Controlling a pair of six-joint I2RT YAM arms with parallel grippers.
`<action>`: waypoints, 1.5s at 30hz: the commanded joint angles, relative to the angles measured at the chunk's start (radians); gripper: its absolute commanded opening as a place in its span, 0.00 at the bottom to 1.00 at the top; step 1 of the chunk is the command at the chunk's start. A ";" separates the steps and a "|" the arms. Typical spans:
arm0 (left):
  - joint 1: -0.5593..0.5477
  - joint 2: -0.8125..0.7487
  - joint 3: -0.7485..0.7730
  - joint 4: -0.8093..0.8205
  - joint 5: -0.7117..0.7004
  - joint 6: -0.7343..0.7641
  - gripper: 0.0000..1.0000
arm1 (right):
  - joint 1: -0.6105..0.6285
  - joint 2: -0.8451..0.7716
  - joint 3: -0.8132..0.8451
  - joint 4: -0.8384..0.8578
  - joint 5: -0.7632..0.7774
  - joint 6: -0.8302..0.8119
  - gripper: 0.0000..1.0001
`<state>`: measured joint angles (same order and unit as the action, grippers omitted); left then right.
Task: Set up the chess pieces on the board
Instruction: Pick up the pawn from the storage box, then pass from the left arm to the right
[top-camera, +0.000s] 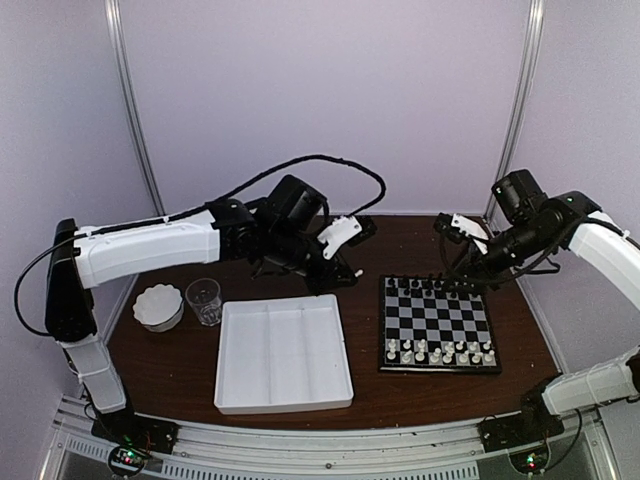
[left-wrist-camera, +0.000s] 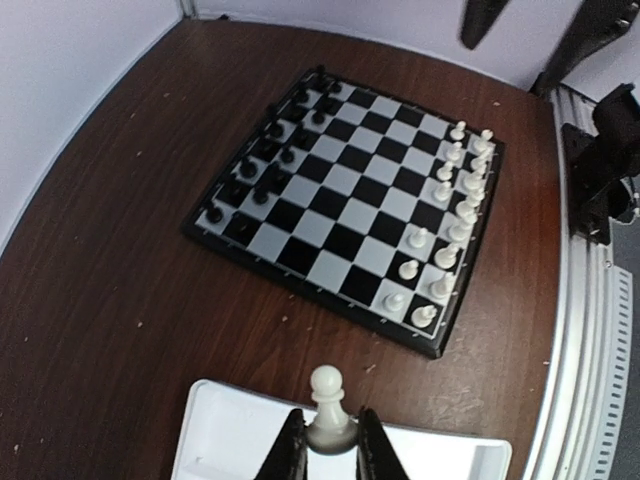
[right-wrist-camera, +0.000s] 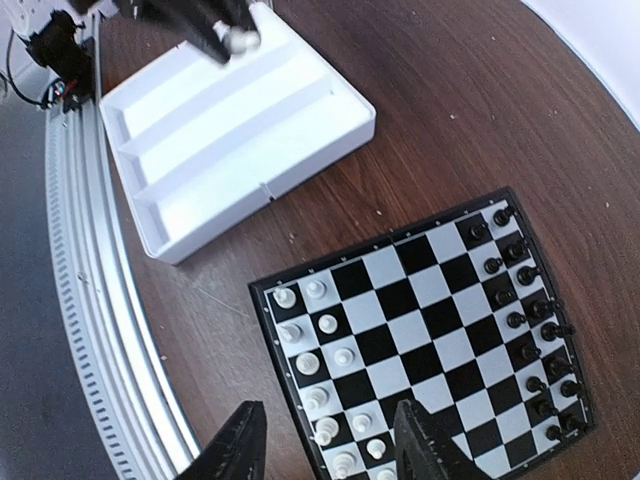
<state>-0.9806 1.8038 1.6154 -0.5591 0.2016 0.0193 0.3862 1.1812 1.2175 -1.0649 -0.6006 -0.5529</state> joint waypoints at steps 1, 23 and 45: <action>-0.061 -0.048 -0.090 0.287 0.050 -0.070 0.11 | -0.004 0.061 0.107 -0.015 -0.222 0.057 0.48; -0.135 -0.064 -0.122 0.472 0.021 -0.076 0.12 | 0.083 0.287 0.216 0.050 -0.562 0.284 0.47; -0.148 -0.066 -0.092 0.435 -0.001 -0.030 0.13 | 0.104 0.294 0.181 0.091 -0.534 0.318 0.27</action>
<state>-1.1213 1.7630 1.4944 -0.1501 0.2134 -0.0307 0.4831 1.4834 1.4181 -0.9951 -1.1442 -0.2356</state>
